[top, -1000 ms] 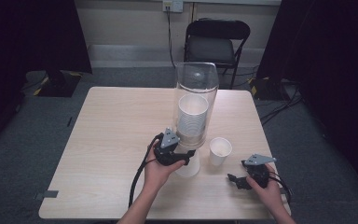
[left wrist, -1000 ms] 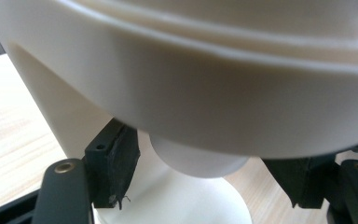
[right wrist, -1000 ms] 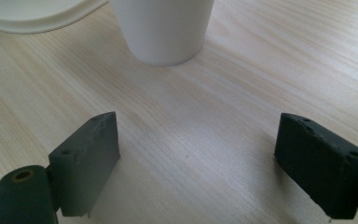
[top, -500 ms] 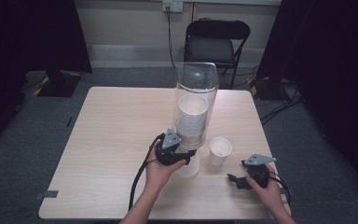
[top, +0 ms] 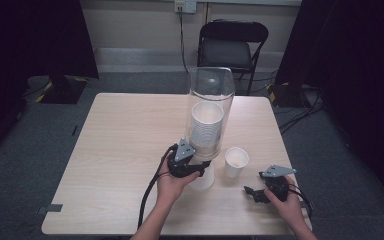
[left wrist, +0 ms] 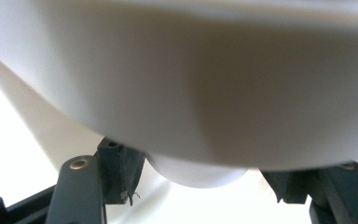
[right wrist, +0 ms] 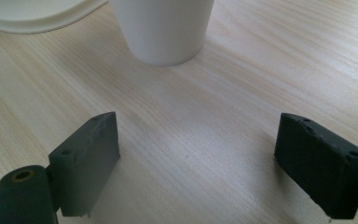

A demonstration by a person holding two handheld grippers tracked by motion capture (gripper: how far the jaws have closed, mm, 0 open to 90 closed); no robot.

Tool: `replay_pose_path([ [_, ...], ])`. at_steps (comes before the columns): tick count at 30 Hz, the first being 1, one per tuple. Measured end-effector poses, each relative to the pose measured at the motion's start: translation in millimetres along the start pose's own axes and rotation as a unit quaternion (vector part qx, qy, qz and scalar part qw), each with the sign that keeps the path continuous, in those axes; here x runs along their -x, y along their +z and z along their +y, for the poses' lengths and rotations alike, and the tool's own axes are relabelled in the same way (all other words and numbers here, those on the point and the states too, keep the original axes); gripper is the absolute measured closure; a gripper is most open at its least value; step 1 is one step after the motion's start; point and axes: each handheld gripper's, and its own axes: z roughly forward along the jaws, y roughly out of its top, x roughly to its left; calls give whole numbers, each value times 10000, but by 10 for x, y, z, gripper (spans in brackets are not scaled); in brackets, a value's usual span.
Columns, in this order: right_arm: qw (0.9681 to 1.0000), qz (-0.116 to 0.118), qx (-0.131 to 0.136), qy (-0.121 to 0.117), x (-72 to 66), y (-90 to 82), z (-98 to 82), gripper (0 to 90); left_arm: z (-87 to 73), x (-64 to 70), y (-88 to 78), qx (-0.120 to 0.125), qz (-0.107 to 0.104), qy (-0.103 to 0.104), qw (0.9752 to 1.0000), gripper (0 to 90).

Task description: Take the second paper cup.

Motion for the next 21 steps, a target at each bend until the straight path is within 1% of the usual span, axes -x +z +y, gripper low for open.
replay_pose_path([
  [3,10000,0,0,1,-1,0,0,135,-39,14,5,134,43,-17,9999,367],
  [4,10000,0,0,1,-1,0,0,135,-39,14,5,134,43,-17,9999,367],
  [5,10000,-6,-5,-1,0,-1,0,135,-54,36,8,189,103,-27,9998,368],
  [8,10000,0,1,-2,0,0,0,135,-55,36,8,181,103,-21,9998,369],
  [9,10000,2,0,-3,0,0,0,135,-56,28,6,174,90,9,9998,369],
  [13,10000,0,1,-3,0,0,-1,135,-67,46,3,184,138,30,9997,369],
  [14,10000,3,2,-5,-1,1,-1,135,-86,51,8,259,150,30,9995,370],
  [16,10000,0,-1,1,-1,0,-1,135,-88,65,7,274,186,5,9995,370],
  [20,10000,3,1,-3,-1,0,-1,135,-72,68,1,211,201,-10,9996,369],
  [21,10000,-1,2,-12,0,1,0,135,-62,59,2,192,174,-34,9997,369],
])
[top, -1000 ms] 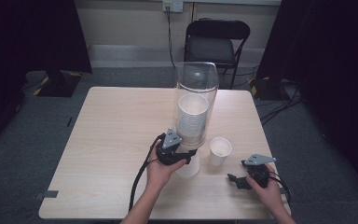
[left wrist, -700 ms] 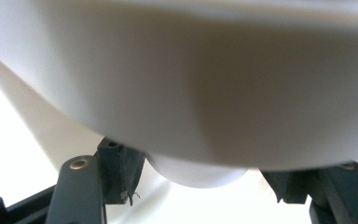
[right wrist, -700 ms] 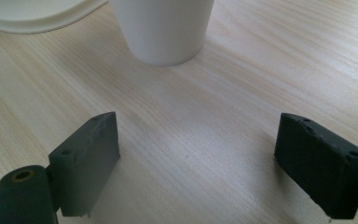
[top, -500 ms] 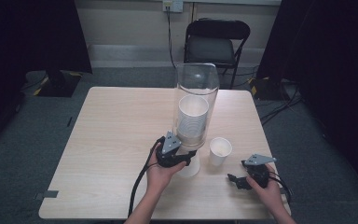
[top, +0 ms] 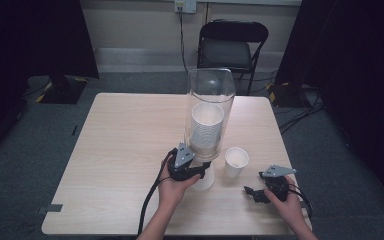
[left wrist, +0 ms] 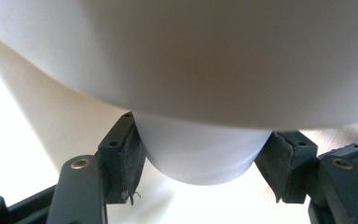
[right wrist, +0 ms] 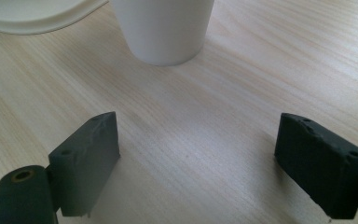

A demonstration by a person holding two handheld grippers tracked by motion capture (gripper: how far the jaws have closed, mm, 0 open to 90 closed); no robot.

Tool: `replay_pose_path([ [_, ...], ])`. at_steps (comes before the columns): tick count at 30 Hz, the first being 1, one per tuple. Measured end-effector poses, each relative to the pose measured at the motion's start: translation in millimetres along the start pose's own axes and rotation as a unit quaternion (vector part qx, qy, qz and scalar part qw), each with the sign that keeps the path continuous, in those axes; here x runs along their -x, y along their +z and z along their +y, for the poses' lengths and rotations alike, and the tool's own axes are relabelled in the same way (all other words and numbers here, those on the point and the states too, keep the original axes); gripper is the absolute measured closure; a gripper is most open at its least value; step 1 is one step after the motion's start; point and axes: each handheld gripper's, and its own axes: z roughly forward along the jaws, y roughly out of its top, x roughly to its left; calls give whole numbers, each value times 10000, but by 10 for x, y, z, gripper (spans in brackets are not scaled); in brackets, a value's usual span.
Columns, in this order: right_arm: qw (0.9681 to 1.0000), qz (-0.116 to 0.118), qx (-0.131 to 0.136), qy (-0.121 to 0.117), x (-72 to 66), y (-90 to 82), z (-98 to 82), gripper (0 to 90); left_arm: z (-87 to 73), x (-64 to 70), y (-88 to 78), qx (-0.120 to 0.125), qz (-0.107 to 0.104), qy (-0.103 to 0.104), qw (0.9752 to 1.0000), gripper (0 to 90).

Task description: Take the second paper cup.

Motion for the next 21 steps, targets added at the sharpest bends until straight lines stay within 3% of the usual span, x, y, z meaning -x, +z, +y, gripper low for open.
replay_pose_path([
  [7,10000,0,-2,1,1,0,0,135,106,-18,-14,-353,-46,4,9994,361],
  [12,10000,1,-2,-5,1,0,0,135,113,-1,-30,-324,15,34,9995,345],
  [14,10000,8,3,-4,1,0,0,135,130,16,-55,-181,78,53,9998,333],
  [21,10000,5,6,-2,1,1,0,135,135,-13,-38,-243,-15,99,9997,352],
])
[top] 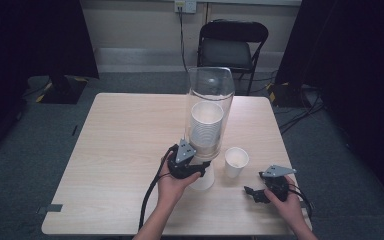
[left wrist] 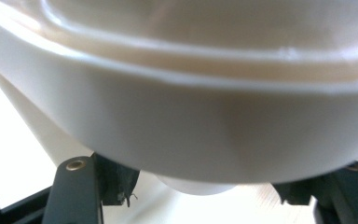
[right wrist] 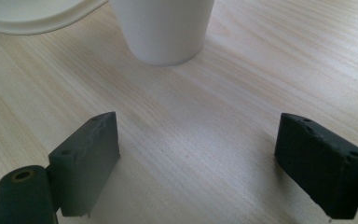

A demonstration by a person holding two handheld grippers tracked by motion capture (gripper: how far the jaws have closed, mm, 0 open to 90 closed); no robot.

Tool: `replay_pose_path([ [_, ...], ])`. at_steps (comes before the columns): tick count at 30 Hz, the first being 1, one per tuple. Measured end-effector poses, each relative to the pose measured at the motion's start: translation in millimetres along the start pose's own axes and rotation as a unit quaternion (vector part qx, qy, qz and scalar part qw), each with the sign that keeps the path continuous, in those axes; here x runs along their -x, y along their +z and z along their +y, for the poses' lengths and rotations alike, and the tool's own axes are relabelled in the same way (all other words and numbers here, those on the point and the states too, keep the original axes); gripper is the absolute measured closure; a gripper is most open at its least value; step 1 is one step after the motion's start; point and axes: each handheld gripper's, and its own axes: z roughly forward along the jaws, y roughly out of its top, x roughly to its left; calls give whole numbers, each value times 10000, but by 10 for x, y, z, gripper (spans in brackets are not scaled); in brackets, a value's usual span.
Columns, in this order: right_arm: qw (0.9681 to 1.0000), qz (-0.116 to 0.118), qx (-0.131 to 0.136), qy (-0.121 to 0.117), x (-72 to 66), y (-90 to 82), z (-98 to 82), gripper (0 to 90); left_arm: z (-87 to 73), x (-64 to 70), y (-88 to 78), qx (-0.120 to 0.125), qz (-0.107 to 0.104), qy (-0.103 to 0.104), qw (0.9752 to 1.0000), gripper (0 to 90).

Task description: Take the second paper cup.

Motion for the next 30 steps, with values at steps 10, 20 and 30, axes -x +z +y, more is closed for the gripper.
replay_pose_path([
  [10,10000,20,-2,-14,1,-3,-2,134,-531,105,99,-876,256,128,9957,374],
  [20,10000,45,-10,-43,10,0,1,127,-611,59,-16,-1121,68,336,9931,366],
  [30,10000,45,-7,-46,9,1,1,127,-775,132,-149,-1291,-231,367,9907,363],
])
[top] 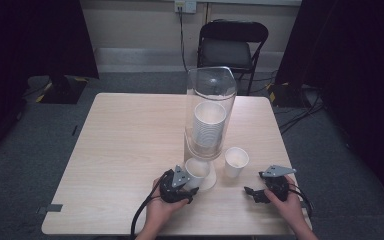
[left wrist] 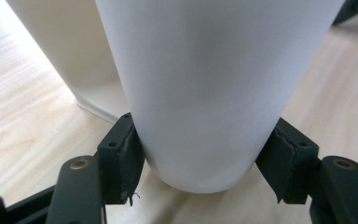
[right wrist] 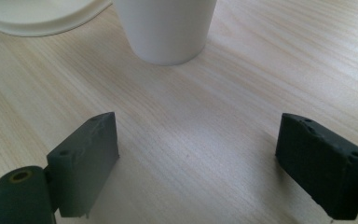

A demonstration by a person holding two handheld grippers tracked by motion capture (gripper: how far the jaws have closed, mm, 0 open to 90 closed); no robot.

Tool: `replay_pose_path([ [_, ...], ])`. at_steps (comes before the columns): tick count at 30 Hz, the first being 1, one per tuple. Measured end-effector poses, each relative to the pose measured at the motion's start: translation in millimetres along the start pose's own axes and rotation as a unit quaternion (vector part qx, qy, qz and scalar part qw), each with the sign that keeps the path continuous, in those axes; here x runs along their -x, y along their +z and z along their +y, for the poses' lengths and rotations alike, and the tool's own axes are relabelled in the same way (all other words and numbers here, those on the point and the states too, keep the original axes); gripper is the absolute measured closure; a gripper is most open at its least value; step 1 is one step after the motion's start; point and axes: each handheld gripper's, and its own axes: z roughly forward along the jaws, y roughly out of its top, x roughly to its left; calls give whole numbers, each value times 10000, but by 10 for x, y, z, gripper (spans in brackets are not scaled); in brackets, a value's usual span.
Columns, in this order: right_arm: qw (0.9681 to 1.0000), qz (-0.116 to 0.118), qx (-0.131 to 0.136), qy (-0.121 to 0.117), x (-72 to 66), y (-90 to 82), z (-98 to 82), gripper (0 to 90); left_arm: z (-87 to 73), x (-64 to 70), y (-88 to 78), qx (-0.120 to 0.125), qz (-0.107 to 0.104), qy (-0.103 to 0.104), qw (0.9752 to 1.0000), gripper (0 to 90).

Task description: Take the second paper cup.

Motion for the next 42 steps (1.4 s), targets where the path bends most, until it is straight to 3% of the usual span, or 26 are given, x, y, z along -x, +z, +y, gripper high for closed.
replay_pose_path([
  [4,10000,-38,-2,38,-11,-6,-5,128,-74,10,-58,-49,-88,68,9999,360],
  [11,10000,-29,-3,29,-12,-7,-7,127,-292,-134,-188,-124,-5,-200,9997,357],
  [24,10000,-25,-5,30,-12,-7,-7,127,-330,-240,-215,-226,59,-328,9992,342],
  [28,10000,-25,-5,27,-11,-7,-7,127,-346,-253,-228,-236,136,-426,9987,294],
  [30,10000,-24,-4,31,-11,-7,-7,127,-349,-269,-239,-292,155,-354,9988,289],
  [35,10000,-23,-3,25,-11,-7,-7,127,-362,-272,-266,-340,124,-500,9981,237],
  [38,10000,-23,-4,23,-11,-8,-8,127,-379,-311,-355,-399,62,-608,9973,225],
  [39,10000,-22,-1,22,-10,-7,-7,126,-400,-349,-415,-294,70,-652,9974,220],
  [42,10000,-15,-5,21,-9,-8,-7,126,-428,-408,-483,-291,70,-742,9968,208],
])
